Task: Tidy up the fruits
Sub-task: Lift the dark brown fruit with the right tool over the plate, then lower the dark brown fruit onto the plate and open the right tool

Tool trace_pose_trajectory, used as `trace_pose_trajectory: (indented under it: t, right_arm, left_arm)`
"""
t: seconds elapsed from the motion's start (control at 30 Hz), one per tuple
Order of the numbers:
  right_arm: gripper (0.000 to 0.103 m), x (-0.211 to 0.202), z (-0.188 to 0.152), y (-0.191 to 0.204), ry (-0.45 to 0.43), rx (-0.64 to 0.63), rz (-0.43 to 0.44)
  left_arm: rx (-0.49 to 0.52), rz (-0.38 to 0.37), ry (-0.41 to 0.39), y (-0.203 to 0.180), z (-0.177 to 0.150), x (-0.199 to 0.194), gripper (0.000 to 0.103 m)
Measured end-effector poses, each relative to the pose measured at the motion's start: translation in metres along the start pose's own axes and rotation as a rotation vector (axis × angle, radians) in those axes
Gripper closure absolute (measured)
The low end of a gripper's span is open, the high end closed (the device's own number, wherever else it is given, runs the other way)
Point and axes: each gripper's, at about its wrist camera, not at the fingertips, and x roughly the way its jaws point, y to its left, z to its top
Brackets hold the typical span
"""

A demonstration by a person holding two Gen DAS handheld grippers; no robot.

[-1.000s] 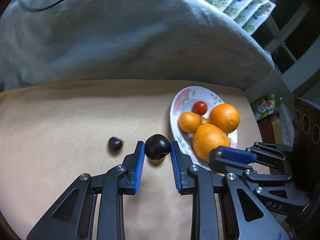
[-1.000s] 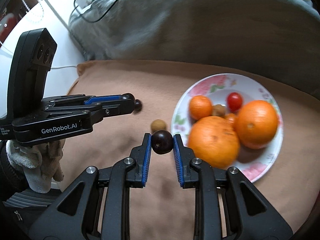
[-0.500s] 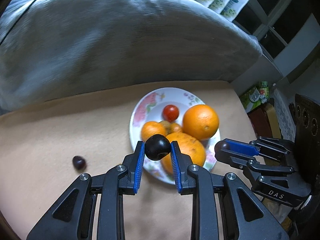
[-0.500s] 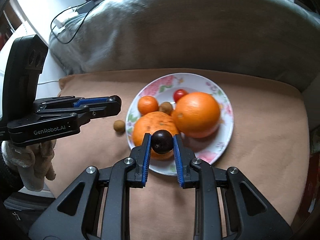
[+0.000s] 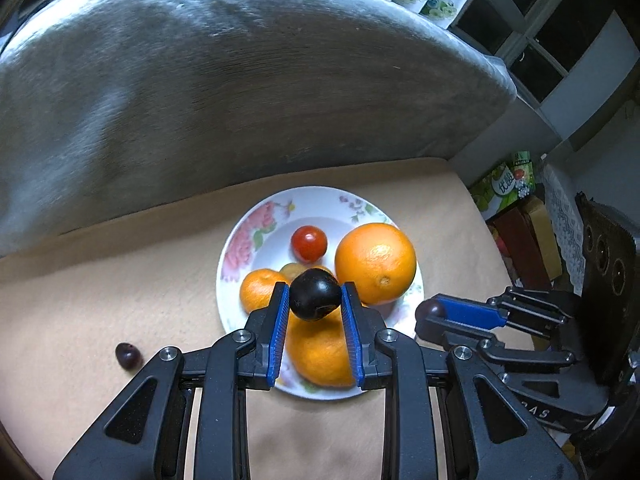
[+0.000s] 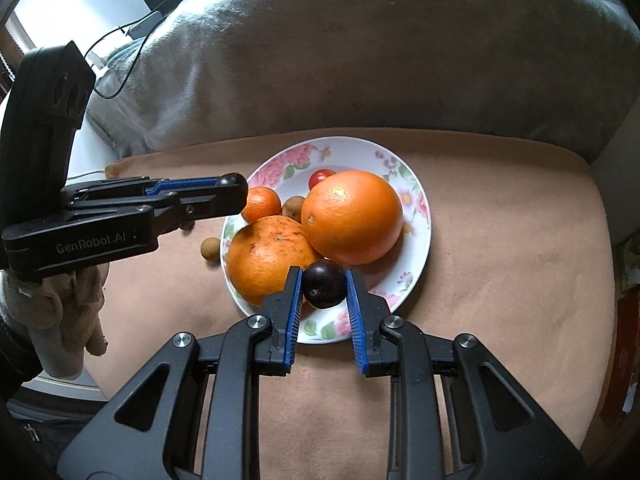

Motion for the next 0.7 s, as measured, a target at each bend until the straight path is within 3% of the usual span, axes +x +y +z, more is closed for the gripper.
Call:
trace_pose_trajectory:
  t: [0.7]
  right_arm:
    - [0.08,0.0056,0.0002,-0.0028,0.008,-0.002,0.017]
  left_arm:
    - [0.019,0.001,-0.002,-0.01,0.0099,0.003,0.078]
